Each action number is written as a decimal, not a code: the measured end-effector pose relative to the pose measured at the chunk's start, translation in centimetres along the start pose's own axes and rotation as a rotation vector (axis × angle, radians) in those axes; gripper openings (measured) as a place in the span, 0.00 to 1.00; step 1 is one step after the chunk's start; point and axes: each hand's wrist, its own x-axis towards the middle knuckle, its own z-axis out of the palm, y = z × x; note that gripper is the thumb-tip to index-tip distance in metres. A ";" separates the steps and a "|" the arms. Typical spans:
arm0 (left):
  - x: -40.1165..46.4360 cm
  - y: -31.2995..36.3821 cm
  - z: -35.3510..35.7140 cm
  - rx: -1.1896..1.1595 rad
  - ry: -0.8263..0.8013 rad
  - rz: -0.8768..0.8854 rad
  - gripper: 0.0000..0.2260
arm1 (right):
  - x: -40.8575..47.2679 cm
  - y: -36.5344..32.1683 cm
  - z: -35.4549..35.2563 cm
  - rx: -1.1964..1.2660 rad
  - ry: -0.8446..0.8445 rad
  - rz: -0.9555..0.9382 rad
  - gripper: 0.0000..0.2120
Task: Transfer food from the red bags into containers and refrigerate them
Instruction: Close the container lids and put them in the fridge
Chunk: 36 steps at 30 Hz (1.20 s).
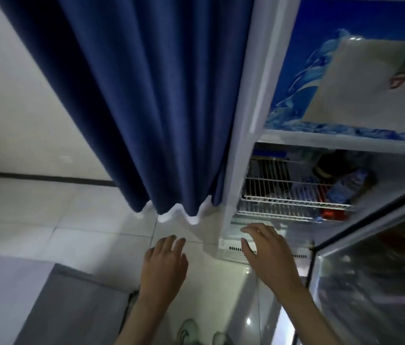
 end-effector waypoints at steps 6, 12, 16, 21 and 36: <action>-7.3 -3.2 -1.6 0.009 0.056 -0.278 0.20 | -0.2 -4.7 3.0 0.073 -0.134 -0.244 0.09; -15.7 -6.4 -2.1 0.068 0.124 -0.492 0.12 | -0.4 -11.3 6.3 0.070 -0.264 -0.552 0.10; -21.7 -9.0 -2.4 0.107 0.172 -0.643 0.11 | -1.6 -17.0 7.9 0.097 -0.364 -0.724 0.12; -29.6 -12.1 -3.6 0.150 0.169 -0.853 0.11 | -4.0 -24.5 9.8 0.132 -0.415 -0.972 0.11; -50.4 -23.9 -1.0 0.130 0.218 -1.259 0.08 | -18.3 -46.9 18.1 0.082 -0.479 -1.374 0.08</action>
